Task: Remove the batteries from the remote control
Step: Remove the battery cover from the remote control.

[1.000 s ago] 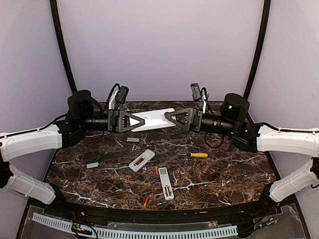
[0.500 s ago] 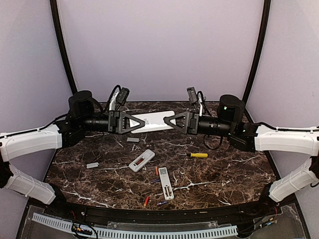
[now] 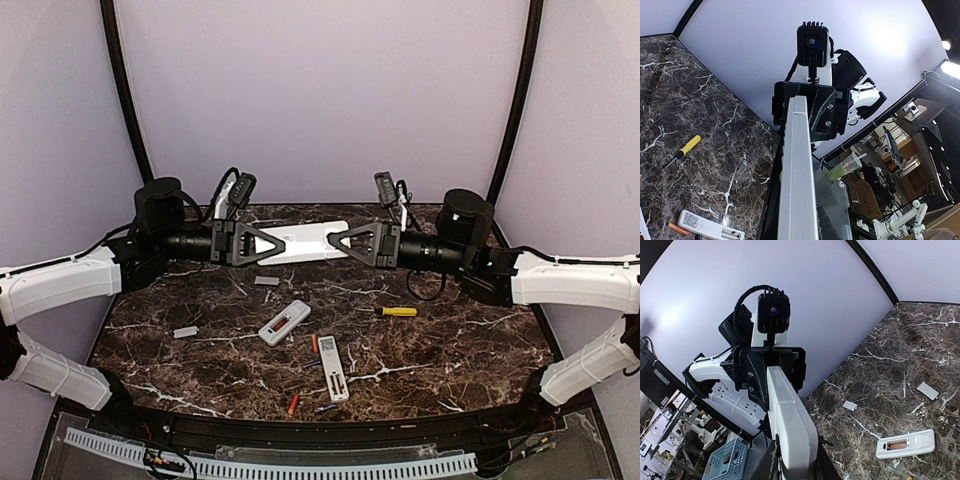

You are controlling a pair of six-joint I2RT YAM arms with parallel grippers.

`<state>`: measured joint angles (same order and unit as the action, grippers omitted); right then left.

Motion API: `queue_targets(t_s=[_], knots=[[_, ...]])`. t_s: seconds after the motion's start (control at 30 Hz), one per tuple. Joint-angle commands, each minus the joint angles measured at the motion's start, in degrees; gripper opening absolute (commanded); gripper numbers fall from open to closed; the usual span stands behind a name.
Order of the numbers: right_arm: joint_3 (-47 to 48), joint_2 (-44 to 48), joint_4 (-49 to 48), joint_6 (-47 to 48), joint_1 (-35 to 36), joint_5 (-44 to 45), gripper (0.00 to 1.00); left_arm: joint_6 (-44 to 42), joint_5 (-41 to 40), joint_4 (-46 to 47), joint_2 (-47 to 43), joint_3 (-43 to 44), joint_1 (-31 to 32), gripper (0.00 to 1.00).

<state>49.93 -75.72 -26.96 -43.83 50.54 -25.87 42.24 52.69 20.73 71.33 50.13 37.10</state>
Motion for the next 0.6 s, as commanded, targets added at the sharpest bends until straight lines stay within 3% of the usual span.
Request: queue_targets(t_s=[0.0, 0.13, 0.37, 0.5, 0.57], knots=[[-1.58, 0.27, -0.12, -0.65, -1.55, 3.29, 0.10, -0.15, 2.62, 0.53, -2.32, 2.28, -0.62, 0.00], [-2.21, 0.64, -0.59, -1.07, -2.10, 2.56, 0.12, -0.09, 2.86, 0.26, -2.44, 2.42, -0.80, 0.00], [-3.27, 0.69, 0.00, -2.53, -2.68, 3.44, 0.33, 0.30, 2.66, 0.11, -2.44, 2.23, -1.02, 0.00], [-3.82, 0.67, 0.12, -3.14, -3.05, 3.60, 0.35, 0.34, 2.81, 0.01, -2.59, 2.13, -1.29, 0.00], [-3.88, 0.71, 0.10, -3.15, -3.17, 3.38, 0.29, 0.36, 2.77, 0.01, -2.60, 2.02, -1.47, 0.00]])
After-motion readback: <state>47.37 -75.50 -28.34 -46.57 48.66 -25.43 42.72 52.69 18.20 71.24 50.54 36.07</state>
